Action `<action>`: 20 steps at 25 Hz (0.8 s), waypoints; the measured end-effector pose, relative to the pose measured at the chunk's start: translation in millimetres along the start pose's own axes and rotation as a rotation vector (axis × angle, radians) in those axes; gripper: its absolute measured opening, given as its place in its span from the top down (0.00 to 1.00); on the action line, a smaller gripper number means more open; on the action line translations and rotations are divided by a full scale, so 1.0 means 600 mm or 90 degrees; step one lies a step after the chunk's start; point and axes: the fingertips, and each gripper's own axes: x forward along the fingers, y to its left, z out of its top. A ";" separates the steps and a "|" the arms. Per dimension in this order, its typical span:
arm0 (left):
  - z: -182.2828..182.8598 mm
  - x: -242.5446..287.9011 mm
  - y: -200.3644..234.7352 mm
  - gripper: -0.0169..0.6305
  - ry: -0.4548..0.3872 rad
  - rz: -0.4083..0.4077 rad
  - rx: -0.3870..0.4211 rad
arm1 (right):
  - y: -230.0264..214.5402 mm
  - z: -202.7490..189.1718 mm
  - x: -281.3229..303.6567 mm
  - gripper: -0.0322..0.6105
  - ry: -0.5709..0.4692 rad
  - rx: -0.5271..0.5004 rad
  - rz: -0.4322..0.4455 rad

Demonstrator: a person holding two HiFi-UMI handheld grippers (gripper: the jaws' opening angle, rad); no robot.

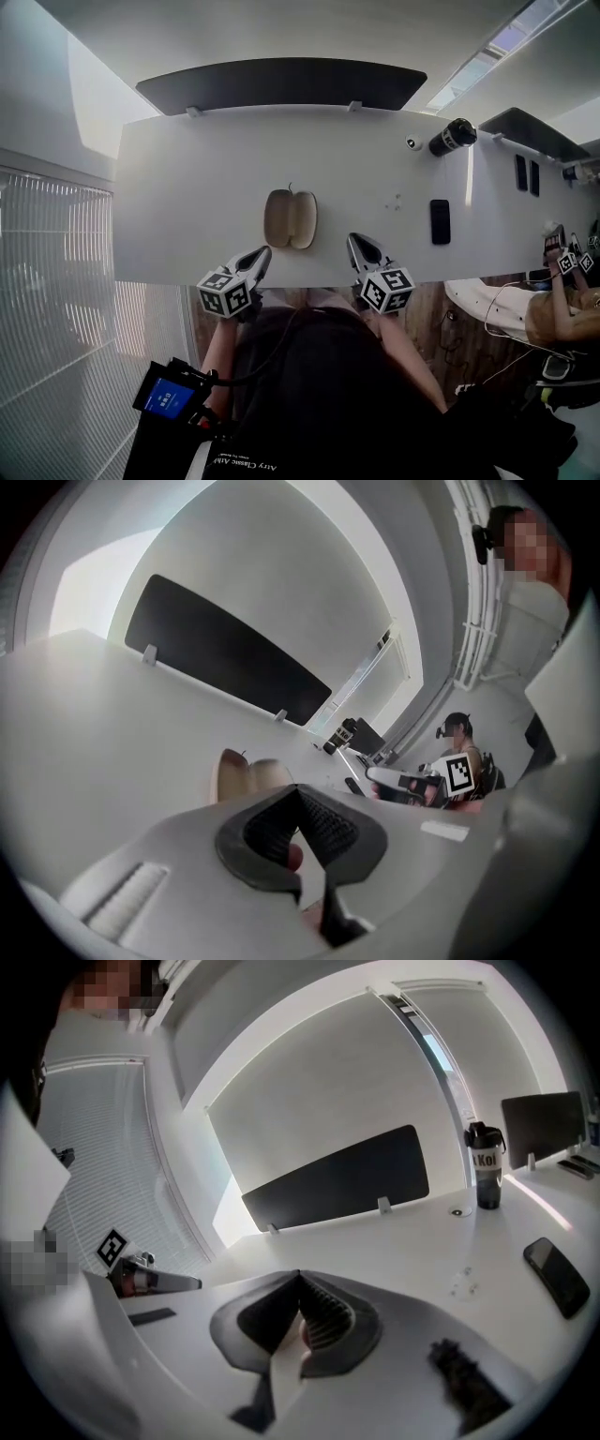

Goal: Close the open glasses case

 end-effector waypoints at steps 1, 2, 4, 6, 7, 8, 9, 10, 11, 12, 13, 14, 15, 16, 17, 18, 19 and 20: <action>-0.007 0.005 -0.003 0.97 0.009 -0.017 -0.032 | 0.000 -0.005 -0.005 0.94 0.005 0.000 -0.006; -0.011 0.011 -0.008 0.97 0.016 -0.038 -0.066 | -0.002 -0.010 -0.009 0.94 0.009 0.001 -0.010; -0.014 0.018 -0.014 0.97 0.017 -0.079 -0.121 | -0.002 -0.025 -0.010 0.94 0.020 0.000 -0.018; -0.006 0.019 0.005 0.97 0.020 -0.105 -0.159 | 0.008 -0.035 0.006 0.94 0.033 -0.002 -0.026; -0.002 0.018 0.019 0.97 0.024 -0.113 -0.176 | 0.013 -0.036 0.016 0.94 0.038 -0.003 -0.030; 0.001 0.018 0.030 0.97 0.030 -0.122 -0.193 | 0.017 -0.036 0.023 0.94 0.041 -0.003 -0.033; 0.001 0.018 0.036 0.97 0.037 -0.134 -0.212 | 0.020 -0.035 0.026 0.94 0.043 -0.004 -0.036; 0.000 0.019 0.036 0.97 0.042 -0.152 -0.234 | 0.021 -0.035 0.027 0.94 0.043 -0.003 -0.039; 0.000 0.021 0.032 0.97 0.047 -0.174 -0.259 | 0.022 -0.034 0.027 0.94 0.042 -0.003 -0.041; 0.000 0.022 0.028 0.97 0.052 -0.196 -0.283 | 0.023 -0.033 0.027 0.94 0.040 -0.004 -0.043; -0.002 0.025 0.026 0.97 0.058 -0.212 -0.304 | 0.024 -0.032 0.028 0.94 0.039 -0.005 -0.045; -0.005 0.027 0.027 0.97 0.065 -0.222 -0.319 | 0.025 -0.030 0.028 0.94 0.037 -0.005 -0.047; -0.009 0.030 0.029 0.97 0.073 -0.226 -0.331 | 0.025 -0.029 0.029 0.94 0.036 -0.006 -0.048; -0.013 0.032 0.032 0.97 0.081 -0.227 -0.340 | 0.026 -0.028 0.029 0.94 0.036 -0.006 -0.050; -0.016 0.035 0.035 0.97 0.086 -0.228 -0.348 | 0.027 -0.027 0.029 0.94 0.035 -0.006 -0.052; -0.018 0.037 0.038 0.97 0.088 -0.228 -0.355 | 0.027 -0.027 0.028 0.94 0.035 -0.006 -0.053; -0.019 0.039 0.041 0.97 0.088 -0.227 -0.361 | 0.028 -0.028 0.028 0.94 0.035 -0.006 -0.055; -0.019 0.042 0.044 0.97 0.087 -0.226 -0.365 | 0.028 -0.029 0.028 0.94 0.035 -0.006 -0.056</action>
